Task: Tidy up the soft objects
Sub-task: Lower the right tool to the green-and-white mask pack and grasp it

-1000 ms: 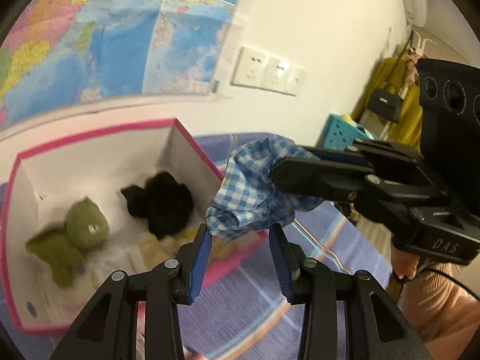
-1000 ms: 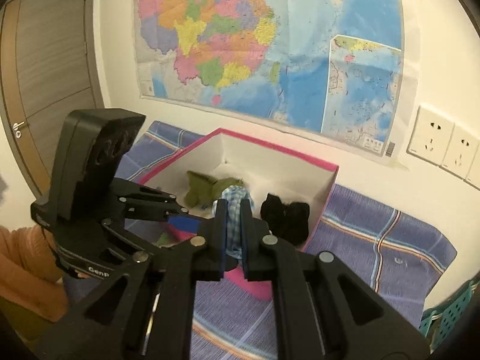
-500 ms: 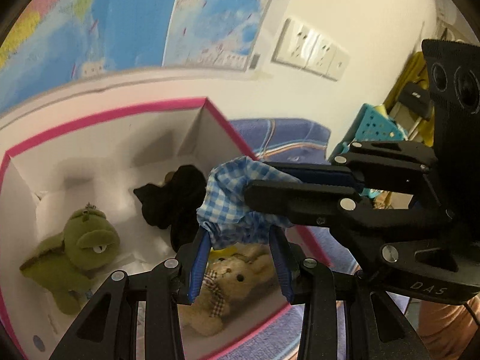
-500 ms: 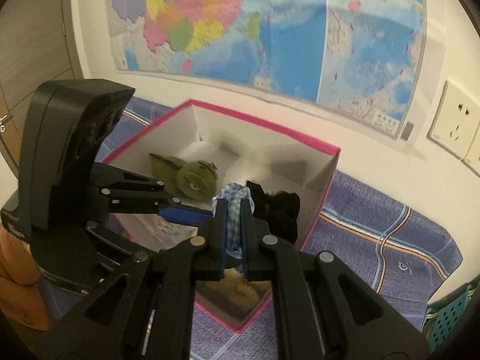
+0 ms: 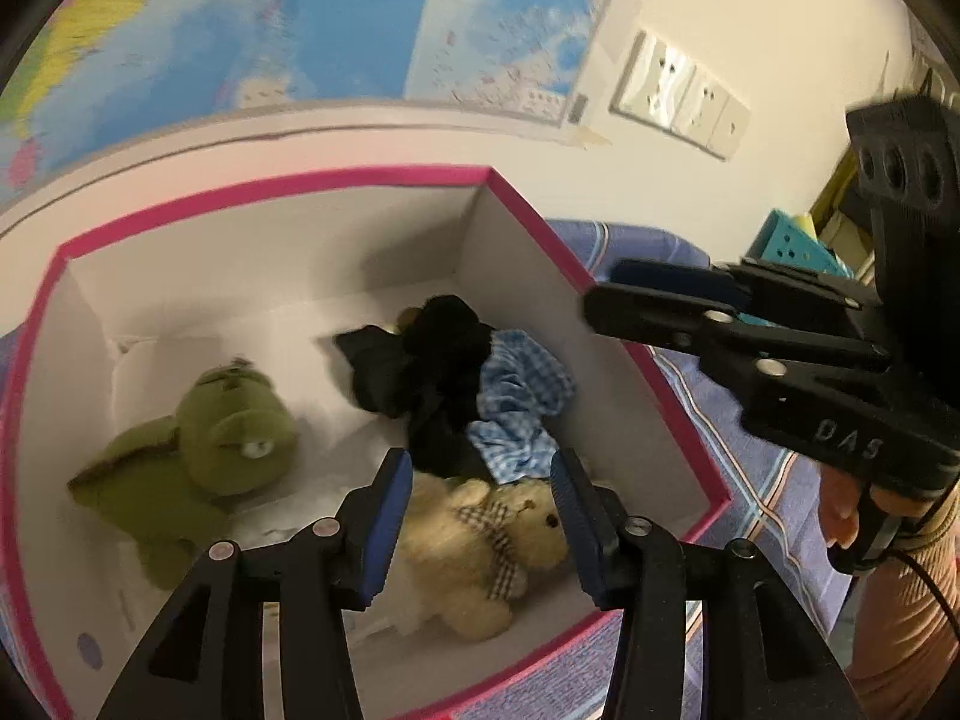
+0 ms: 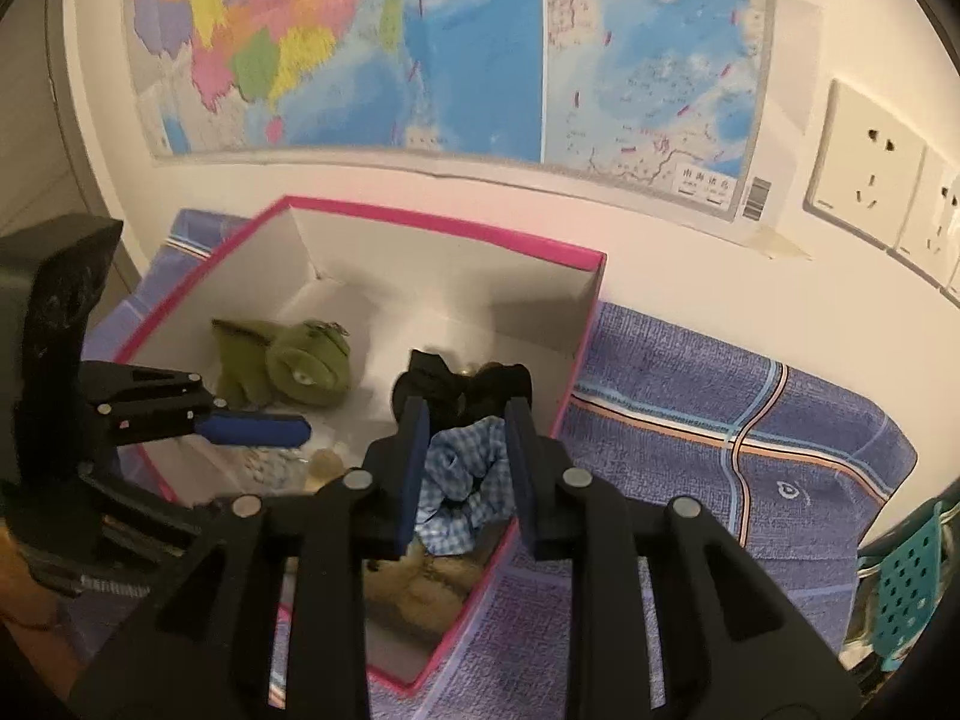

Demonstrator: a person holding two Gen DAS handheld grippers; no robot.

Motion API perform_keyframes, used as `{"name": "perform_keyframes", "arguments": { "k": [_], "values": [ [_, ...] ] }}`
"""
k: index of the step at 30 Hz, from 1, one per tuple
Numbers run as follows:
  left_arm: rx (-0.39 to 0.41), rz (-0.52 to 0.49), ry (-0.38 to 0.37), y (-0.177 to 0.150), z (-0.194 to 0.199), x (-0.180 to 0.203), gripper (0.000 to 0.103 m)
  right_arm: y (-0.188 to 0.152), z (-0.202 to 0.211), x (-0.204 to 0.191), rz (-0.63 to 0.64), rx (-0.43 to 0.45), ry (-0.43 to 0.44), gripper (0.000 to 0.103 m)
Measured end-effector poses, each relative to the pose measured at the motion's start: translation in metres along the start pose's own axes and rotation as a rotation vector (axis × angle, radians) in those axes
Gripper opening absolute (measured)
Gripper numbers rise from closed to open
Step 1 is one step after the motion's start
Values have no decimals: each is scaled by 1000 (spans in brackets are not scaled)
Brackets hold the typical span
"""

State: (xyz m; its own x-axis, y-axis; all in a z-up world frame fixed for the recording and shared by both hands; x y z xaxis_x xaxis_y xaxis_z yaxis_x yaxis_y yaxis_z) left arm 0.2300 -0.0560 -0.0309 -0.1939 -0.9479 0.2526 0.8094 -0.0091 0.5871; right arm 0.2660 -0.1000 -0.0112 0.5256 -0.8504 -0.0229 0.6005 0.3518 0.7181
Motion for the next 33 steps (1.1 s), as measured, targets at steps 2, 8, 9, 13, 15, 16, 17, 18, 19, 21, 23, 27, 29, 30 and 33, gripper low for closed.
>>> {"name": "perform_keyframes", "arguments": {
  "k": [2, 8, 9, 13, 15, 16, 17, 18, 19, 21, 23, 27, 29, 30, 33],
  "values": [
    [23, 5, 10, -2, 10, -5, 49, -3, 9, -3, -5, 11, 20, 28],
    [99, 1, 1, -21, 56, -14, 50, -15, 40, -24, 4, 58, 106, 29],
    [111, -2, -1, -25, 64, -16, 50, -20, 47, -30, 8, 72, 127, 30],
    [155, 12, -6, -45, 95, -25, 56, -40, 64, -58, 29, 89, 214, 36],
    [159, 27, -2, -60, 105, -32, 56, -54, 67, -74, 29, 76, 276, 38],
    [155, 33, 2, -66, 106, -35, 56, -60, 67, -81, 28, 64, 307, 38],
    [146, 45, 9, -76, 107, -40, 56, -69, 64, -91, 29, 39, 343, 38],
    [135, 55, 18, -84, 107, -44, 56, -74, 61, -97, 32, 24, 358, 38],
    [124, 66, 28, -91, 107, -48, 56, -81, 57, -105, 35, 6, 374, 38],
    [98, 98, 36, -107, 103, -58, 56, -95, 46, -120, 37, -38, 404, 38],
    [72, 130, 52, -123, 97, -68, 56, -105, 30, -132, 15, -86, 432, 38],
    [12, 202, 53, -155, 85, -83, 56, -116, 0, -149, 21, -155, 437, 38],
    [-3, 207, 48, -162, 82, -85, 56, -121, -15, -154, 18, -191, 430, 38],
    [-7, 204, 51, -163, 81, -85, 56, -124, -19, -156, 19, -206, 433, 38],
    [-17, 203, 36, -163, 77, -85, 56, -132, -30, -161, 30, -243, 431, 38]
  ]
}}
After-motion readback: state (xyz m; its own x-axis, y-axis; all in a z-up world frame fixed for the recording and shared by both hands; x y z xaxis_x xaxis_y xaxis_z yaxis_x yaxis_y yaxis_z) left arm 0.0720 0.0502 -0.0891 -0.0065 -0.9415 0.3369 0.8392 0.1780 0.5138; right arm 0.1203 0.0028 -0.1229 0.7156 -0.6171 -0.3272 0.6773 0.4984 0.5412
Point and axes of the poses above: each gripper's, at about its wrist camera, not at the fingertips, and z roughly against the way its jaws point, x to its right, y to its top, the point moved 7 cm from there along -z, roughly the way its jaws point, and after that the axes turned 2 degrees about -x, right-handed, at the moved point
